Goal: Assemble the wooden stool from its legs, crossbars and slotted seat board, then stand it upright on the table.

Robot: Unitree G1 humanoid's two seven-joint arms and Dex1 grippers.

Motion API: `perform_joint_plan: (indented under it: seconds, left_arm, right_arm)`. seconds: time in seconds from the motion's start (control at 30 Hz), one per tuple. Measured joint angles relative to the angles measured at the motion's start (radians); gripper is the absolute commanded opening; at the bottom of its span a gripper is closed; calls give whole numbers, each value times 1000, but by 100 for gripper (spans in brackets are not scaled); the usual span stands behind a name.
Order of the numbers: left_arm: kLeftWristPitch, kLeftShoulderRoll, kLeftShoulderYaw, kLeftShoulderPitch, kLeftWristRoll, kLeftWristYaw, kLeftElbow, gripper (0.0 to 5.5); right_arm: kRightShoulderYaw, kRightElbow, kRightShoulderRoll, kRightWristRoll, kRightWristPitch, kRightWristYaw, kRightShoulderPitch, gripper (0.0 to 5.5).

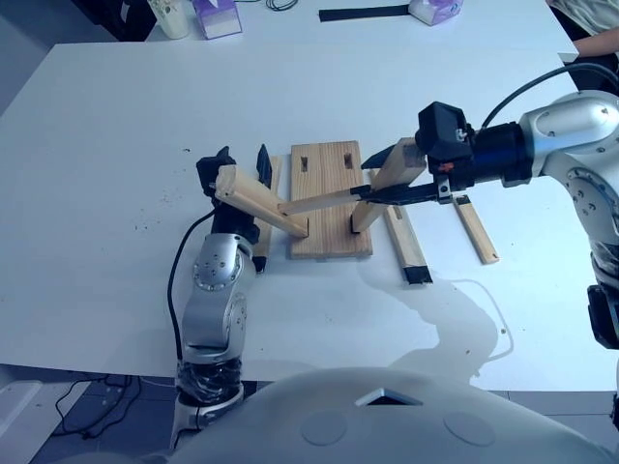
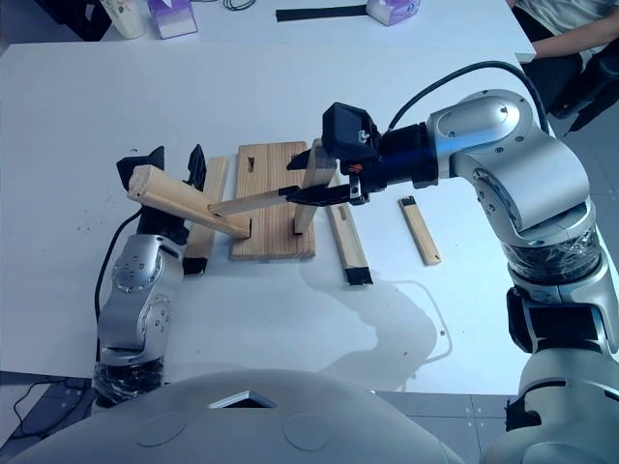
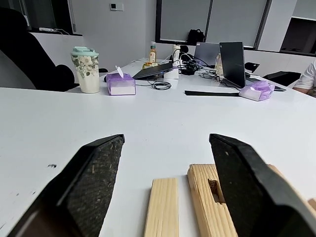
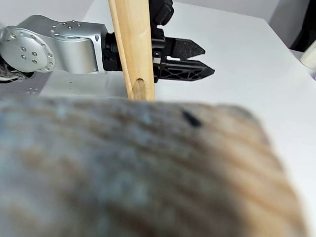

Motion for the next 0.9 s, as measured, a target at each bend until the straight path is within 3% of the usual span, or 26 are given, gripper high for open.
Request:
perform_joint_plan:
  seconds: [0.13, 0.33, 0.5, 0.6, 0.7, 0.8, 0.9]
  left_arm:
    - [2, 2, 58, -22, -75, -46, 25, 342]
    - [-14, -13, 224, -87, -290, -106, 32, 442]
    - [16, 36, 364, -92, -359, -75, 22, 446]
    - [78, 90, 466, -110, -476, -7, -125, 396]
    - [181, 147, 406, -200, -607, 40, -337, 351]
    - [340, 163, 195, -296, -759, 143, -542, 301]
    - [467, 168, 55, -293, -786, 258, -581, 254]
  right_arm:
    - [9, 14, 10, -16, -45, -31, 40, 201]
    - [-13, -11, 12, -12, -44, -77, 72, 201]
    - [-20, -17, 12, -11, -41, -110, 79, 201]
    - [-37, -26, 7, -7, -34, -118, 95, 201]
    - [-55, -33, 0, -5, -20, -132, 104, 201]
    - [-60, -40, -4, -4, -14, -147, 113, 201]
    - [-59, -36, -10, -5, -14, -153, 110, 201]
